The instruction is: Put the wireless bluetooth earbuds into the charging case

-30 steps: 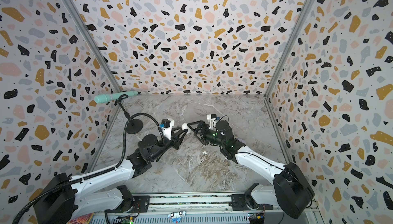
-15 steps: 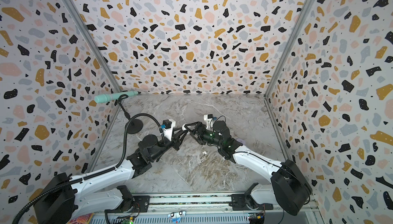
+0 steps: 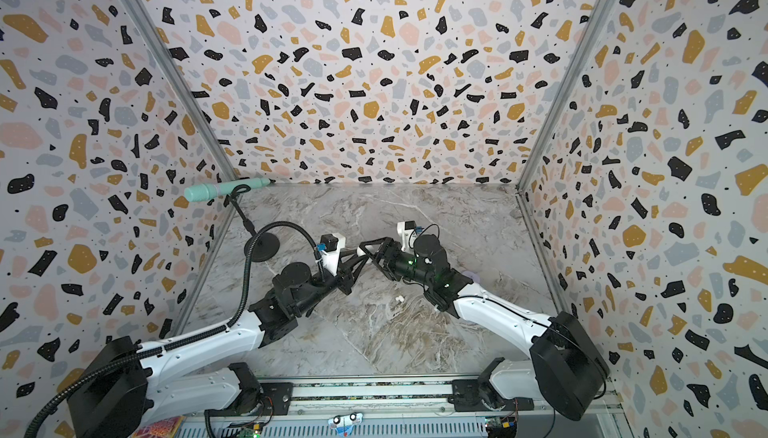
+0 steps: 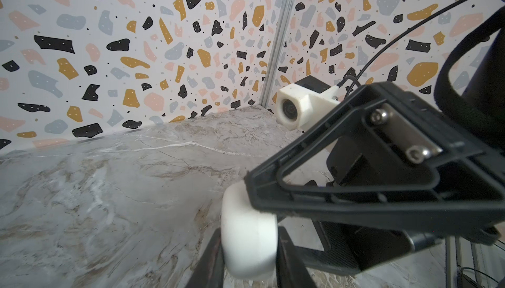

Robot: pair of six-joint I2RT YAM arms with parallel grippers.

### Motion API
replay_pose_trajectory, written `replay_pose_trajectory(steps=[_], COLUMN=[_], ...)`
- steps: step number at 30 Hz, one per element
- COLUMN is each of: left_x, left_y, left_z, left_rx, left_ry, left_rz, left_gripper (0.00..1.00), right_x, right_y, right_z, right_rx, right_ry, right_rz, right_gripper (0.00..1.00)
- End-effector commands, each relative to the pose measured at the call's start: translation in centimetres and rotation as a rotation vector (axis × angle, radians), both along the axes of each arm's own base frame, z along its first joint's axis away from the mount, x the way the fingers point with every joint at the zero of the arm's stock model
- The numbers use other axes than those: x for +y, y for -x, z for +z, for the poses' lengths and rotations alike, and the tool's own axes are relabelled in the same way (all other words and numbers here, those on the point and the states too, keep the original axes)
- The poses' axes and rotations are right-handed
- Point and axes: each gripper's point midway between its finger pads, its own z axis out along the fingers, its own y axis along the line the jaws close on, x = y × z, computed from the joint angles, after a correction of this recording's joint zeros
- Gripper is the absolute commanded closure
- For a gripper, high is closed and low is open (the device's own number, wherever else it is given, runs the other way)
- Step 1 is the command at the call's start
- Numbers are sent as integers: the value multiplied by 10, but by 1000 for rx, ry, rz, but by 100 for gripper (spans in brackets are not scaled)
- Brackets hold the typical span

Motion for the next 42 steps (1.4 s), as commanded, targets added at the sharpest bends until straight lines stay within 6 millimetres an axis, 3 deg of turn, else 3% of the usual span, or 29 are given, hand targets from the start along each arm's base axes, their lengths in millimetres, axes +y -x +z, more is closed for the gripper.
replay_pose_trajectory(steps=[1,25,42], left_x=[-1,0,-5], left_y=[-2,-2,4], left_z=[27,19,19], left_rx=[-62,-102,-112], left_ry=[46,-14,-26], left_rz=[12,36,15], left_gripper=[100,100,100], right_x=[5,12,11], right_y=[0,5,2], right_z=[23,29,31], right_rx=[-47,-16,-27], right_ry=[-49,-106,-122], right_rz=[6,33,8], right_gripper=[26,23,40])
